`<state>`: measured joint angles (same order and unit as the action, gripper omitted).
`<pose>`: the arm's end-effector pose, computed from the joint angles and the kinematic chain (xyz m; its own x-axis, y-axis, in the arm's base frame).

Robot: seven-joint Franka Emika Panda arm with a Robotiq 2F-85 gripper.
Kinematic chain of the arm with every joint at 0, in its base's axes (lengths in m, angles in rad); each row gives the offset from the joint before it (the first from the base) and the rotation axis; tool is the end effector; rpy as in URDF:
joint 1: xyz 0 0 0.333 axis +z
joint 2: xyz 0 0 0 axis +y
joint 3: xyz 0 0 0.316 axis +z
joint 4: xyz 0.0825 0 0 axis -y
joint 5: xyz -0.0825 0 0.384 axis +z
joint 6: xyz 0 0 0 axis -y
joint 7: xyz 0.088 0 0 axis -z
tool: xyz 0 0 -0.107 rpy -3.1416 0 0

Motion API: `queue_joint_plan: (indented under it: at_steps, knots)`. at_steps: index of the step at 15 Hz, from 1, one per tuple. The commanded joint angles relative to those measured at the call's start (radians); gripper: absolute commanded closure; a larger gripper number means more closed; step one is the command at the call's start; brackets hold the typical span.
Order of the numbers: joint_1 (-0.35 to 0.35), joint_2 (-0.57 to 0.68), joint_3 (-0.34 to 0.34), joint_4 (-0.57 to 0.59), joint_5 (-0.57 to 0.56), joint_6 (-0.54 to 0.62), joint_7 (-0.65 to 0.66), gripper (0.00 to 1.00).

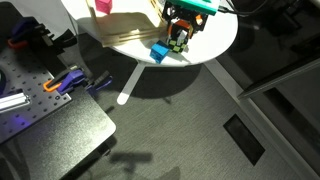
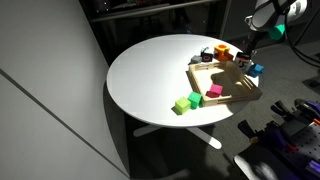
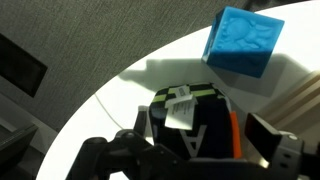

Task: Pick up the block with a letter on top and put it in the wooden tray

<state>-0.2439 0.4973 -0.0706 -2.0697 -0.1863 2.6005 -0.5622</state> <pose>0.5648 -0.1795 0.1903 0.9151 0.3996 -0.0535 0.4032 -0.9066 0.1245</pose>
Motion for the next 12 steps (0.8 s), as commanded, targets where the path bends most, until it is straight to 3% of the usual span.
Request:
queue_joint_plan:
  at_steps: [1,3,4,6,12]
  knots:
    - [-0.046,0.044,0.038,0.052,0.027,-0.006,-0.056,0.0]
    - [-0.055,0.061,0.047,0.066,0.028,-0.011,-0.065,0.0]
    - [-0.058,0.068,0.051,0.073,0.03,-0.016,-0.068,0.25]
    - [-0.063,0.075,0.059,0.082,0.036,-0.029,-0.074,0.34]
    - [-0.019,0.008,0.043,0.049,0.01,-0.073,-0.018,0.78]
